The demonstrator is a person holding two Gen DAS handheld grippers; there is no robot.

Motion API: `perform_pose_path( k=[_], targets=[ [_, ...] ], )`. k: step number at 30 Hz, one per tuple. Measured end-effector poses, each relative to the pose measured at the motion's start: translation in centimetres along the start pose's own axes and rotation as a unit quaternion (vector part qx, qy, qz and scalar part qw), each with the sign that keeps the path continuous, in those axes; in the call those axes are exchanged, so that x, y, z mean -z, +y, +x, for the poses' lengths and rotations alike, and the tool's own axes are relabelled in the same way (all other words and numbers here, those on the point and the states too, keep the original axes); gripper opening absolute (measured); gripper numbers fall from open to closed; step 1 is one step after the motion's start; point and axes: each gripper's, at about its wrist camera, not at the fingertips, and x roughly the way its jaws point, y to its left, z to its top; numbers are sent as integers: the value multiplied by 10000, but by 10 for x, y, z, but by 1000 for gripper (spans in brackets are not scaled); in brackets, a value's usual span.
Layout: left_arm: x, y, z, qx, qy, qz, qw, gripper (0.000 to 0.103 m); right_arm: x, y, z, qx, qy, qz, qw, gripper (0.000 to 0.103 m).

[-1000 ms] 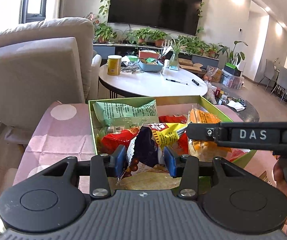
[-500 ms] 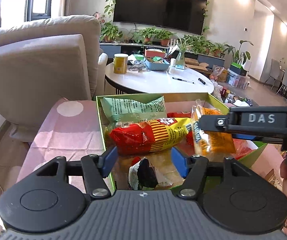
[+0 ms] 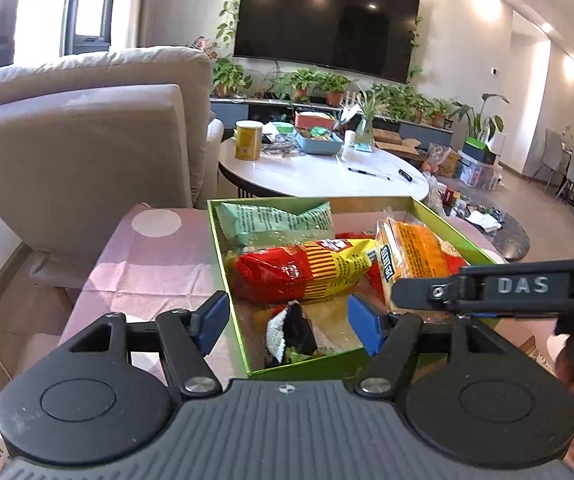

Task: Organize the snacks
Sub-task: 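Lower both packets into the box and open both grippers, then grasp the Wangwang rice-cracker packet with the left gripper while the right gripper approaches the bean snack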

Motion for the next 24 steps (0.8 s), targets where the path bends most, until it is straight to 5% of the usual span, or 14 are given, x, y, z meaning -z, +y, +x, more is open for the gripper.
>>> perform_pose_path(
  k=[9, 16, 24],
  targets=[
    [1, 15, -8, -172, -57, -151, 9997, 63, -12, 4, 37, -659, 396, 695, 9946, 56],
    [6, 13, -7, -106, 16, -157, 9998, 63, -12, 2, 25, -430, 322, 444, 9976, 67],
    [9, 11, -15, -59, 16, -155, 9999, 63, -2, -6, -17, -88, -154, -196, 9997, 67]
  ],
)
